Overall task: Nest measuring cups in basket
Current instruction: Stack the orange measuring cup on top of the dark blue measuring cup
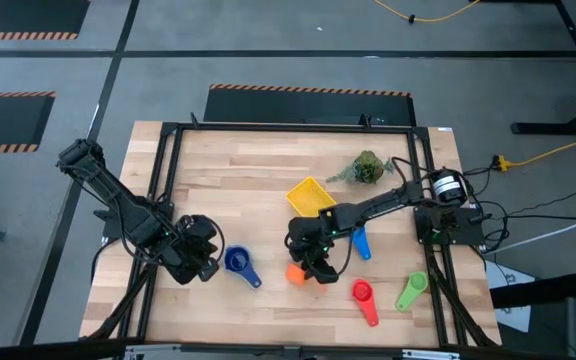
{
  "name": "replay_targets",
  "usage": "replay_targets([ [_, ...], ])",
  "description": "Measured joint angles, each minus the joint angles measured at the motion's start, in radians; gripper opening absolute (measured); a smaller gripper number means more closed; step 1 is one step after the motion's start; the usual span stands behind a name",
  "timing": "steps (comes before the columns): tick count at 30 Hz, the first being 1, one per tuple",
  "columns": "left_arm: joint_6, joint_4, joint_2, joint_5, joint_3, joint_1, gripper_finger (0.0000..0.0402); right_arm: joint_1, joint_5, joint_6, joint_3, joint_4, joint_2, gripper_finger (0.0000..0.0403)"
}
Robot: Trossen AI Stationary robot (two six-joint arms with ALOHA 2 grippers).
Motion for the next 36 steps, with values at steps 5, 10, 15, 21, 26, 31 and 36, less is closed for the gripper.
replay_targets([
  [5,0.000,0.000,0.000,0.000,0.000,0.000,0.0008,0.000,0.001,-0.001,0.000,0.001,0.000,0.0100],
  [10,0.000,0.000,0.000,-0.001,0.000,0.000,0.0008,0.000,0.024,-0.003,0.000,0.002,0.000,0.0056],
  [15,0.000,0.000,0.000,-0.001,0.000,0.000,0.0008,0.000,0.022,-0.001,0.000,0.015,0.000,0.0013],
  [21,0.001,0.000,0.000,-0.001,0.000,0.000,0.0008,0.000,0.026,0.008,0.000,0.033,-0.002,0.0025],
  [26,0.001,0.000,0.000,-0.001,0.000,0.000,0.0008,-0.007,0.031,0.001,0.044,0.000,-0.008,0.0015],
  [31,0.001,0.000,0.000,-0.002,0.000,0.000,0.0008,-0.007,0.099,-0.018,0.136,-0.020,-0.008,0.0020],
  [36,0.001,0.000,0.000,-0.002,0.000,0.000,0.0008,-0.006,0.194,-0.064,0.225,-0.007,-0.010,0.0020],
])
